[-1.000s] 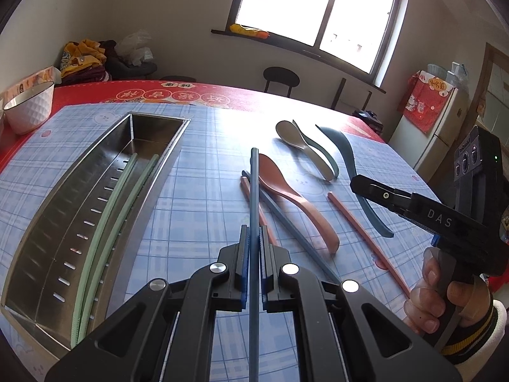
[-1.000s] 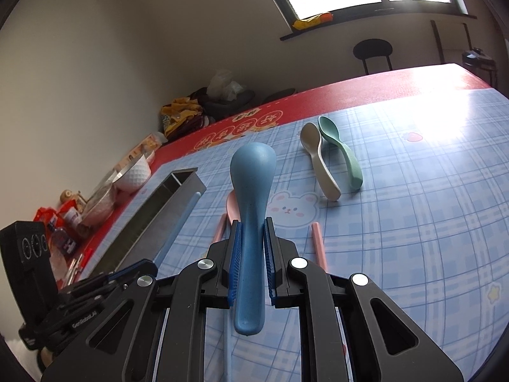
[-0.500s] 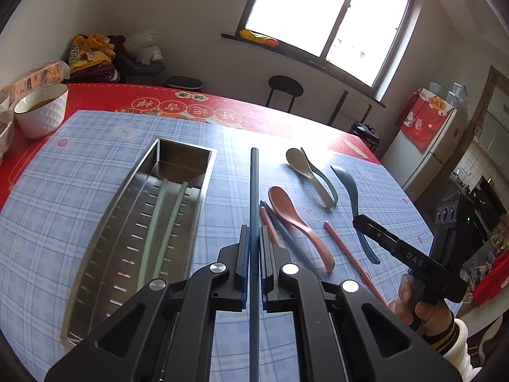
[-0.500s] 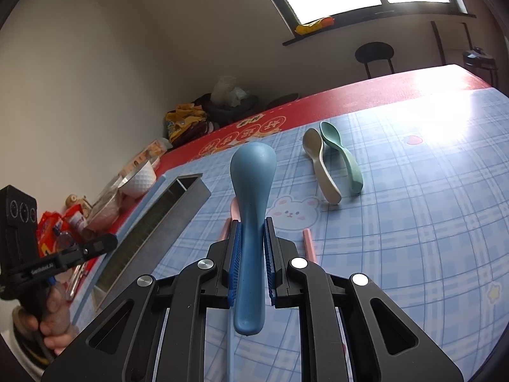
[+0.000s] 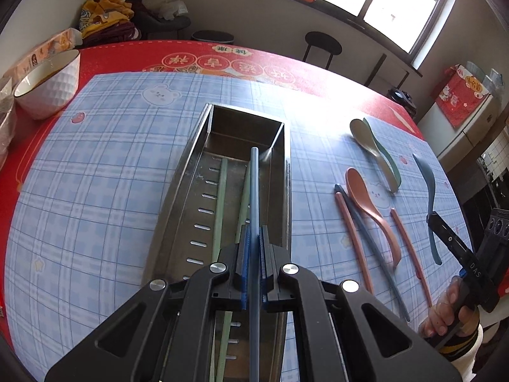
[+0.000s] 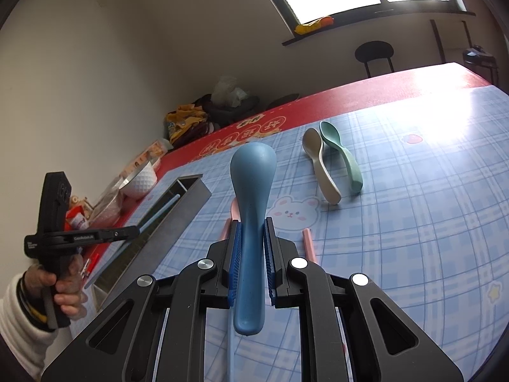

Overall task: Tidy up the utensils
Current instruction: 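Carry the blue chopstick into the steel caddy and open the left tool, then lower the blue spoon into the steel caddy and open the right tool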

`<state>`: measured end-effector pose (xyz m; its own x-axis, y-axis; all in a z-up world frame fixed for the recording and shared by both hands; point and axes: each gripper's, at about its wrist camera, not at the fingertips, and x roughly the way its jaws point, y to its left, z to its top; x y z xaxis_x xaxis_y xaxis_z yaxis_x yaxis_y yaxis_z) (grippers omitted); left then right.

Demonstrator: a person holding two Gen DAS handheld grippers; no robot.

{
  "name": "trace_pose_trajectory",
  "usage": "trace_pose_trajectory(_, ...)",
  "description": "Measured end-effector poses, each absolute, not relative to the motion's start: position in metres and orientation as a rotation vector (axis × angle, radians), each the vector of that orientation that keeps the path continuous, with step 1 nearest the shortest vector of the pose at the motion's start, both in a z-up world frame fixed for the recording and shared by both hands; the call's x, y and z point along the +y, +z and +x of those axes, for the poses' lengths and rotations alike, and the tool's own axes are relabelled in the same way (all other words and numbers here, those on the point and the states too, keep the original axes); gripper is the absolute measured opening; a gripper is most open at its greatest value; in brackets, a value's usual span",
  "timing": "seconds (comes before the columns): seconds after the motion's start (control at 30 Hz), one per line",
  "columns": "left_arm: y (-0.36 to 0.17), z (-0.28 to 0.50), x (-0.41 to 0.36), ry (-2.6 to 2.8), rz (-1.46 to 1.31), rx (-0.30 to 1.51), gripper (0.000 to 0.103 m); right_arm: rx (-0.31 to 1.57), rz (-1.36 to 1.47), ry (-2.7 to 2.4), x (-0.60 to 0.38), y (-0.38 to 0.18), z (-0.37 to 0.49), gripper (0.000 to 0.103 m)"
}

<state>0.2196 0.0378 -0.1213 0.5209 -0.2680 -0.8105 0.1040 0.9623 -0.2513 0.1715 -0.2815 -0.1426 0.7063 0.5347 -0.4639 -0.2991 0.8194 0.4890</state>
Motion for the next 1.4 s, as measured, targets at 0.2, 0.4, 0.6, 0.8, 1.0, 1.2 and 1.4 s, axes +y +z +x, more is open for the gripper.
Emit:
trace_pose_trajectory(0.2,-0.136,0.23,0.039,-0.227,-0.186,1.066,0.006,0.637,0.392,0.476,-0.28,-0.142,0.173,0.014)
trace_pose_trajectory(0.4,-0.139,0.23,0.031,-0.238,-0.136,1.07,0.006,0.639,0.392,0.474,-0.28,-0.143,0.174,0.014)
trace_pose_trajectory(0.6,-0.141,0.232,0.027,-0.243,-0.104,1.081,0.006,0.639,0.394,0.47,-0.281,-0.143,0.173,0.014)
trace_pose_trajectory(0.8,-0.128,0.223,0.031,-0.276,-0.091,1.014,0.009,0.642,0.392,0.466,-0.282,-0.143,0.173,0.014)
trace_pose_trajectory(1.0,-0.106,0.182,0.035,-0.235,0.049,0.791,0.044,0.652,0.381,0.458,-0.279,-0.144,0.174,0.014)
trace_pose_trajectory(1.2,-0.104,0.14,0.053,-0.165,0.146,0.587,0.079,0.666,0.362,0.441,-0.275,-0.144,0.176,0.014)
trace_pose_trajectory(1.4,-0.105,0.12,0.076,-0.117,0.18,0.492,0.097,0.671,0.36,0.416,-0.275,-0.145,0.177,0.014)
